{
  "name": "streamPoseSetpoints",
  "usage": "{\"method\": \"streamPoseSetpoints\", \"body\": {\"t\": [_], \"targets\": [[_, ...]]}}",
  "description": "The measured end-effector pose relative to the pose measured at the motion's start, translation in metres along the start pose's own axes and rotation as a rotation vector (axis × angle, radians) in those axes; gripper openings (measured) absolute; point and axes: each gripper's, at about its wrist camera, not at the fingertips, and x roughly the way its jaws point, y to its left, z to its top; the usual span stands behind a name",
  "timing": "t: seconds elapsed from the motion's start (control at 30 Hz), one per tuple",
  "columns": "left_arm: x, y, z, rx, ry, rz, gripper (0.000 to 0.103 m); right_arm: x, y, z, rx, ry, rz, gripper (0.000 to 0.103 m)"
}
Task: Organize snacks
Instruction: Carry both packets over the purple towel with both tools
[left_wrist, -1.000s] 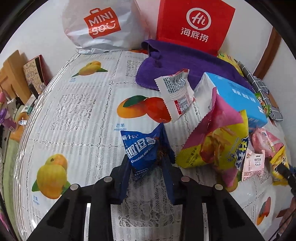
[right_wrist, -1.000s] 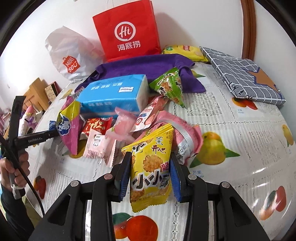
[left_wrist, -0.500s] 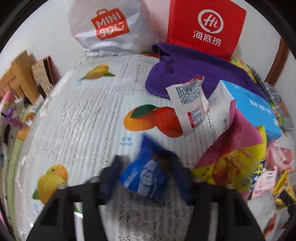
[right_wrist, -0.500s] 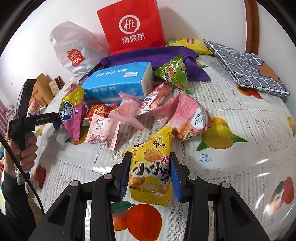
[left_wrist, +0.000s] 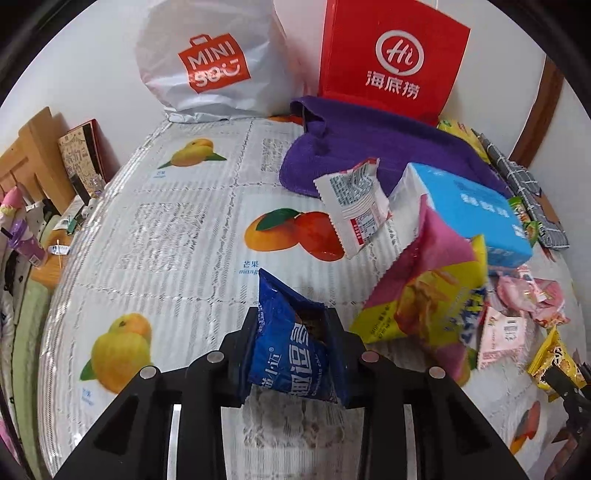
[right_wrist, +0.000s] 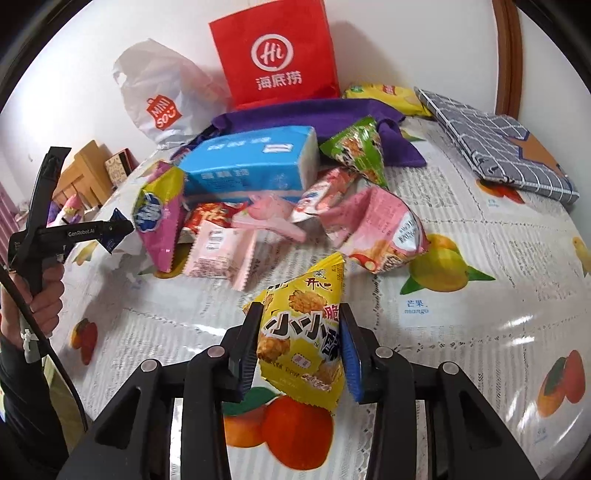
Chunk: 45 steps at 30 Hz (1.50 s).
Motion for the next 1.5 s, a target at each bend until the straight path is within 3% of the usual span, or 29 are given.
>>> {"method": "streamPoseSetpoints", "body": {"t": [0.4, 0.8, 1.1, 1.5], "targets": [[-0.05, -0.031, 0.011, 0.044, -0.06, -0.098, 0.032, -0.032, 0.006, 0.034, -0.011, -0.07, -0.048, 0.039], [-0.062, -0.074, 0.076, 0.109, -0.128, -0.125, 0.032, -0.023, 0.004, 0.14, -0.029, -0.173, -0.095, 0.039], [-0.046, -0.083, 0.148, 0.119, -0.176, -0.093, 0.032, 0.024, -0.004, 0.224, -0.01, -0.178, -0.109, 0.039], [0.013, -0.076, 0.216, 0.084, -0.141, -0.089, 0.032, 0.082, -0.024, 0.298, -0.001, -0.173, -0.103, 0.039]]}}
